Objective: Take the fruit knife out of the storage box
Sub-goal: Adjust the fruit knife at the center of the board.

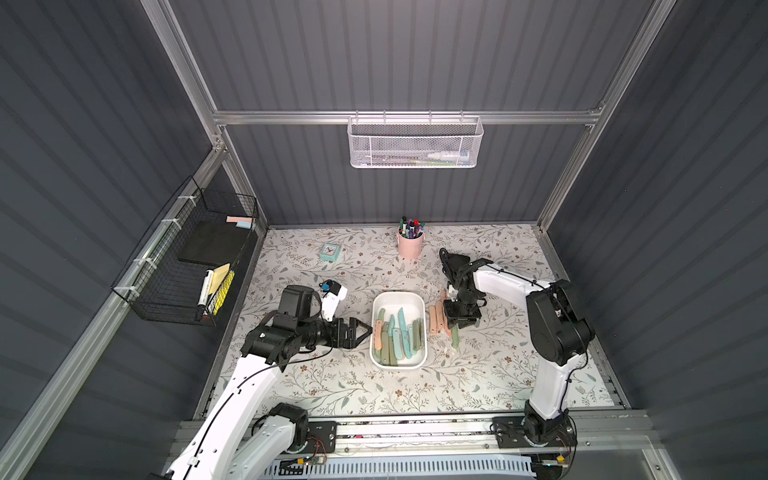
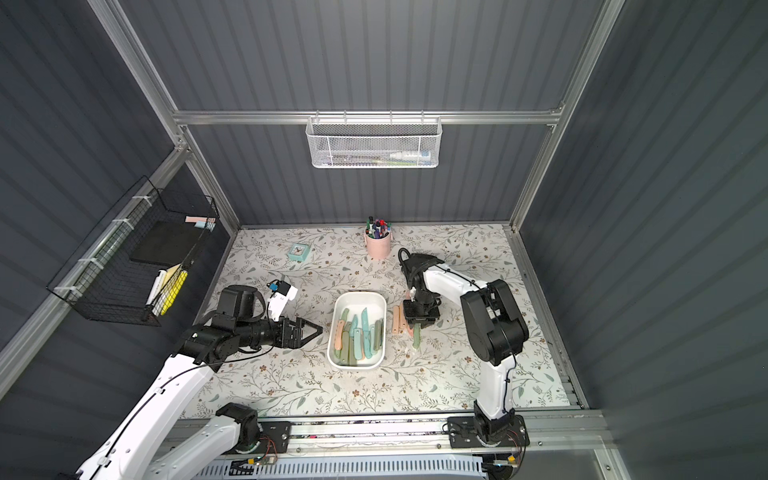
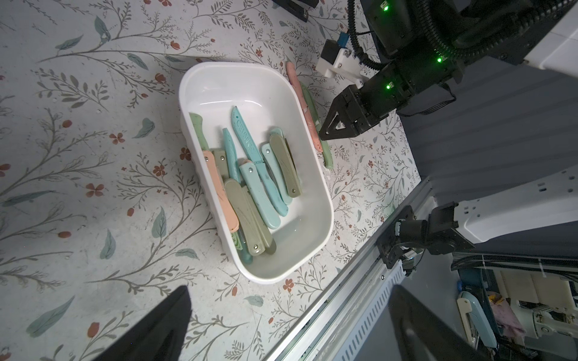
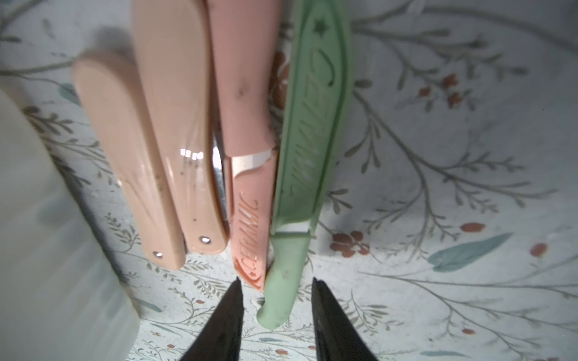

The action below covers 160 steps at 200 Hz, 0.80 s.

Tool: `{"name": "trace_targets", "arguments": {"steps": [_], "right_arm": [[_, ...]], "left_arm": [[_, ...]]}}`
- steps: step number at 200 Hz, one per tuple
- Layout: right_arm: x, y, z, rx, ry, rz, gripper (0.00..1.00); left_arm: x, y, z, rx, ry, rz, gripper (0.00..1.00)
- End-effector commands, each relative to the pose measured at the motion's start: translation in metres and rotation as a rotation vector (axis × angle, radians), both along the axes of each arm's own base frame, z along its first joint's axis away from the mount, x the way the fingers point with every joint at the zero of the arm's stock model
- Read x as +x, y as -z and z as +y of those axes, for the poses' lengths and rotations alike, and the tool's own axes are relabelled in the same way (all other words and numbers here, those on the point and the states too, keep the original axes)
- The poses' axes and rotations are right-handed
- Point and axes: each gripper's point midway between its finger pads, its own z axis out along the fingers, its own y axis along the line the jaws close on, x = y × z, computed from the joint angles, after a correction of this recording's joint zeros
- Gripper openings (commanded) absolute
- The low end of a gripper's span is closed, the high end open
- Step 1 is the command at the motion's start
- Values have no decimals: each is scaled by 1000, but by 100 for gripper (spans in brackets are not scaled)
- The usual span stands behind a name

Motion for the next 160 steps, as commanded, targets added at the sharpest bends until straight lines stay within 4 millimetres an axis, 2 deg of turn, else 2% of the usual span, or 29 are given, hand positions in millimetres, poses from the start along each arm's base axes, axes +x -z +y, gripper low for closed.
{"name": "trace_targets", "arguments": {"steps": [1, 90, 160], "right_arm": [[-11, 8, -10, -57, 9, 52, 40], [0, 12, -13, -88, 16, 29, 27], [9, 9, -14, -80, 30, 14, 24]], "left_arm": [[-3, -3, 1, 9, 5, -12, 99], [-3, -3, 1, 10, 5, -12, 99], [-3, -3, 2, 14, 1, -13, 99]]}}
